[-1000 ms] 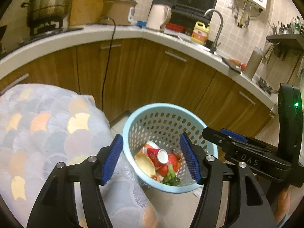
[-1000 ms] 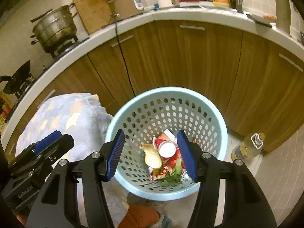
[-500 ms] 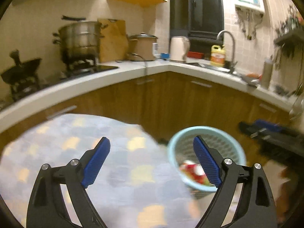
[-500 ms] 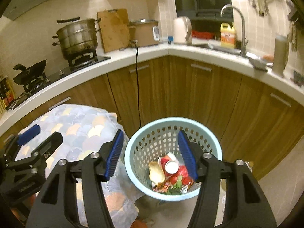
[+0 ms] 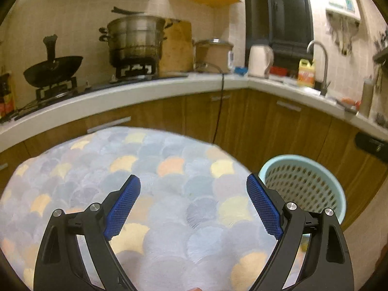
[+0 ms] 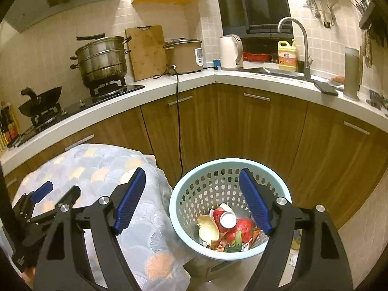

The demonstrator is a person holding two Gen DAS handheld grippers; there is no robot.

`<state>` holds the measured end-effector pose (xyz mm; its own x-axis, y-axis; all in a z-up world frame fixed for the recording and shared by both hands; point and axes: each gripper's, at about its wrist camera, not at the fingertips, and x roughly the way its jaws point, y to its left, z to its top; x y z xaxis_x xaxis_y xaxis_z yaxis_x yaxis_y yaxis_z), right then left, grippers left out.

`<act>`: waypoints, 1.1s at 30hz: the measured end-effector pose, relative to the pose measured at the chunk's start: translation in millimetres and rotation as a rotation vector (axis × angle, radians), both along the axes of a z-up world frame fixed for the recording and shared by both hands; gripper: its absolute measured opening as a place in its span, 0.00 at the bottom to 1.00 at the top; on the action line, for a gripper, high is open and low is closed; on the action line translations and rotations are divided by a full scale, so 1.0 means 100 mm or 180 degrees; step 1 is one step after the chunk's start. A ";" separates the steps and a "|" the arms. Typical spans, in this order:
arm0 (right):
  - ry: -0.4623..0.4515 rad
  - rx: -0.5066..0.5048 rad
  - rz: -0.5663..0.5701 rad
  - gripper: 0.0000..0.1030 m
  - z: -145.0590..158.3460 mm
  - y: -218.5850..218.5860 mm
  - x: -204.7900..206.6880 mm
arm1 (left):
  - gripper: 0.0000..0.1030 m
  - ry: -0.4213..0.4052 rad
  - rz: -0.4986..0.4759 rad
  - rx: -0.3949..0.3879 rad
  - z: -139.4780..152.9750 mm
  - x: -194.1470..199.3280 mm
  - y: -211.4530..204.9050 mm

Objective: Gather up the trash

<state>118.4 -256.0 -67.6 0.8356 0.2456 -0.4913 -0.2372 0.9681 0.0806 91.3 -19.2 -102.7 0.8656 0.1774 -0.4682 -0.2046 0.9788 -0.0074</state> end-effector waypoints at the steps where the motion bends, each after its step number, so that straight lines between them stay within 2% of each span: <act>1: -0.0005 -0.0015 0.0003 0.74 -0.02 0.02 -0.01 | 0.84 -0.0010 -0.0006 -0.0032 -0.01 -0.01 0.01; 8: 0.0090 -0.0033 0.0004 0.75 -0.21 0.06 -0.02 | 0.84 0.0007 -0.0059 -0.0043 -0.03 -0.04 -0.02; 14: 0.0110 -0.0049 -0.0031 0.75 -0.30 0.07 -0.04 | 0.85 -0.0034 -0.0135 0.0085 -0.02 -0.09 -0.15; 33: 0.0001 -0.0091 -0.0076 0.75 -0.16 0.06 0.01 | 0.86 0.0051 -0.0062 0.0028 -0.04 -0.03 -0.10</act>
<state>119.4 -249.7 -83.2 0.8410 0.2116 -0.4980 -0.2141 0.9754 0.0529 87.9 -29.1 -107.1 0.8613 0.1648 -0.4807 -0.1856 0.9826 0.0045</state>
